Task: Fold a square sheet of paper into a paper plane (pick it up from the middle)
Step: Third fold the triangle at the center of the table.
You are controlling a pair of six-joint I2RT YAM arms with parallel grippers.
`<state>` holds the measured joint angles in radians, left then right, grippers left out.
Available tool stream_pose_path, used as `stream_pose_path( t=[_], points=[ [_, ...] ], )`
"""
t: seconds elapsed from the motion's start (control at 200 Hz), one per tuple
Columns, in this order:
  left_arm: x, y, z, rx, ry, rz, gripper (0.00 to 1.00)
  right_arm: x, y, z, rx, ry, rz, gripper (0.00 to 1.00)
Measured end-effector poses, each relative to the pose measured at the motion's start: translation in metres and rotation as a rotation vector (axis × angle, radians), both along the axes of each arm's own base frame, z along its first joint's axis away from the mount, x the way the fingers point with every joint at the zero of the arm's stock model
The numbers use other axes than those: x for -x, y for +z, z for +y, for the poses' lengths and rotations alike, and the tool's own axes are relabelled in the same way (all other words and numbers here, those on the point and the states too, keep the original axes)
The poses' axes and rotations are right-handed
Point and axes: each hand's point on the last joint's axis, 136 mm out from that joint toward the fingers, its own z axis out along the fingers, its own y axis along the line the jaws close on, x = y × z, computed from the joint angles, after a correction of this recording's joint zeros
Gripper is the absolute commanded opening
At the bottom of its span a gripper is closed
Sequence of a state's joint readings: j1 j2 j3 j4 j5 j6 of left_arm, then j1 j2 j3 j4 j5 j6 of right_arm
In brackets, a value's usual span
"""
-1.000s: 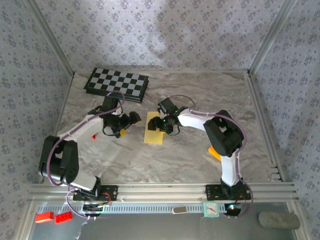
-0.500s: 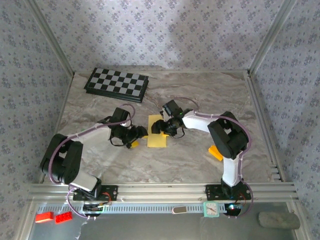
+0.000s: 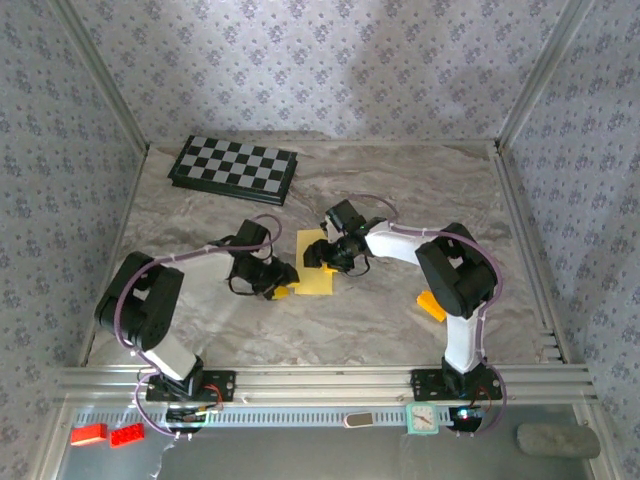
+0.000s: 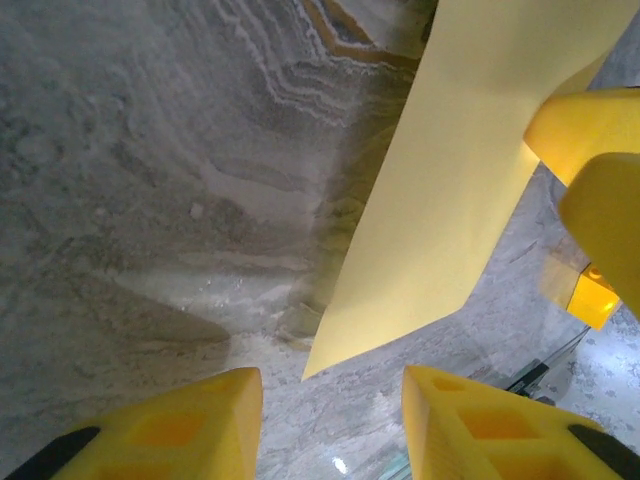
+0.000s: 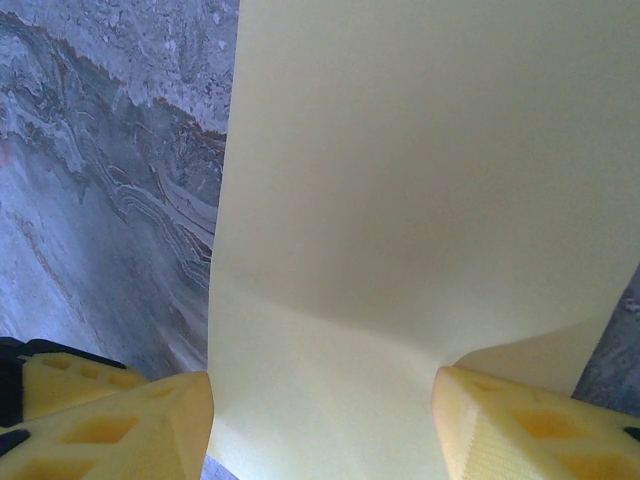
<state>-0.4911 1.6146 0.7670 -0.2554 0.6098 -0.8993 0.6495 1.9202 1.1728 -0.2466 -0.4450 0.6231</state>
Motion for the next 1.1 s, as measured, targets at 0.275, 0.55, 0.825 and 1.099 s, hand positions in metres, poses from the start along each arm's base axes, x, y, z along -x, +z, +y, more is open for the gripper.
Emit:
stream_pose_path(
  t=[0.275,0.55,0.825,1.099],
  points=[
    [-0.005,-0.002,-0.01,0.04,-0.014,0.014,0.36,0.001,-0.001,-0.001,-0.019,-0.008,0.019,0.61],
    [-0.02,0.005,-0.023,0.122,-0.025,-0.018,0.34,0.0,-0.002,-0.003,-0.031,-0.012,0.028,0.6],
    [-0.044,0.005,-0.02,0.147,0.01,-0.034,0.24,0.0,-0.003,-0.005,-0.04,-0.016,0.034,0.48],
    [-0.064,0.004,-0.024,0.14,0.015,-0.057,0.17,0.004,-0.007,-0.007,-0.041,-0.022,0.054,0.37]
  ],
)
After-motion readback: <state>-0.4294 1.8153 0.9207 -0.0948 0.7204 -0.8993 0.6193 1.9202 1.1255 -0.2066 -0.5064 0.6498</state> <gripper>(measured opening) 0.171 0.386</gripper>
